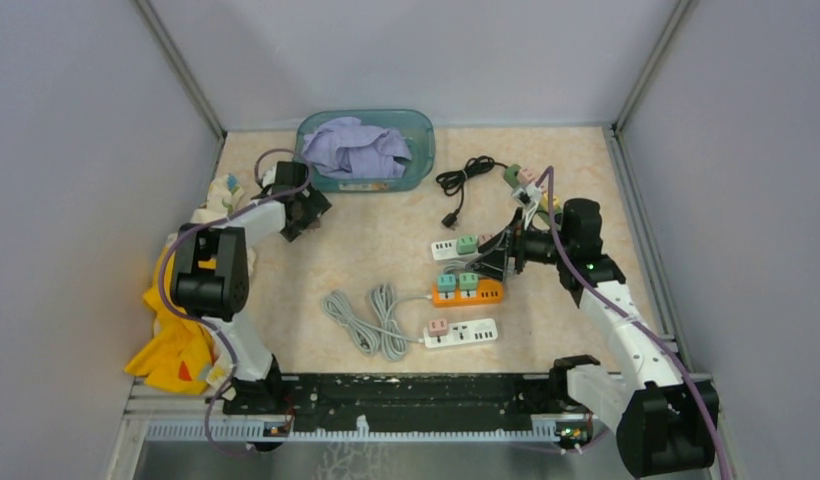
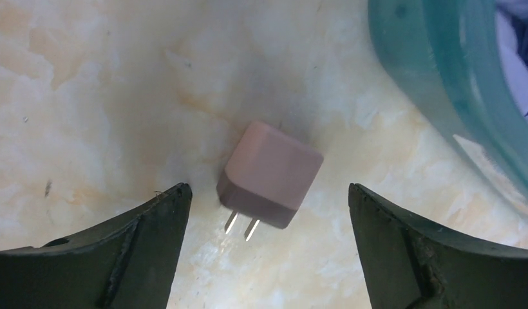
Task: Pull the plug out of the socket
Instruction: Place the plug at the center of the board.
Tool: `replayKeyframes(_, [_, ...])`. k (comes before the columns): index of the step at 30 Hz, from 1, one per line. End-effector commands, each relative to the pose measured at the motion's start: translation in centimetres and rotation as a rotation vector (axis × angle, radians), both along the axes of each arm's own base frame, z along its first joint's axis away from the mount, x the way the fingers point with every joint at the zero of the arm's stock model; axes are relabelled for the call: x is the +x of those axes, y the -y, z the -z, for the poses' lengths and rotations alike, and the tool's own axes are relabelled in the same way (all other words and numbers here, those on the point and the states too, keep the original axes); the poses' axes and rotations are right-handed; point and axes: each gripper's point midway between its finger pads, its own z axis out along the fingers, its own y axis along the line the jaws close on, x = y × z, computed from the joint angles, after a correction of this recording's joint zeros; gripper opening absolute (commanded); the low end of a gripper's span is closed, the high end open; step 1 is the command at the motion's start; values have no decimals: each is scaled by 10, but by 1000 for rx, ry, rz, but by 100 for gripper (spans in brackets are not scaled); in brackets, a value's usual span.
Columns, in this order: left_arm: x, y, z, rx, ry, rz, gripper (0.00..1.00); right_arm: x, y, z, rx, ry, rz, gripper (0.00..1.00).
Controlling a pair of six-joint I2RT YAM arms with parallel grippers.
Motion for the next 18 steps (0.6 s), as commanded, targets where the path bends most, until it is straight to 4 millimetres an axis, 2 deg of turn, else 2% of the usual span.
replayKeyframes(1, [-27, -6, -1, 7, -80, -21, 97, 10, 2, -24, 3, 103, 0, 87])
replayKeyframes(4, [-38, 3, -13, -36, -58, 32, 97, 11, 3, -24, -9, 115, 5, 87])
replayKeyframes(9, [-62, 40, -45, -159, 93, 241, 95, 8, 4, -23, -29, 174, -13, 84])
replayKeyframes(12, [-91, 71, -70, -269, 245, 439, 95, 0, 3, -23, -28, 251, -64, 83])
replayKeyframes(18, [-155, 129, -134, -449, 595, 856, 95, -28, -2, -18, -4, 383, -250, 83])
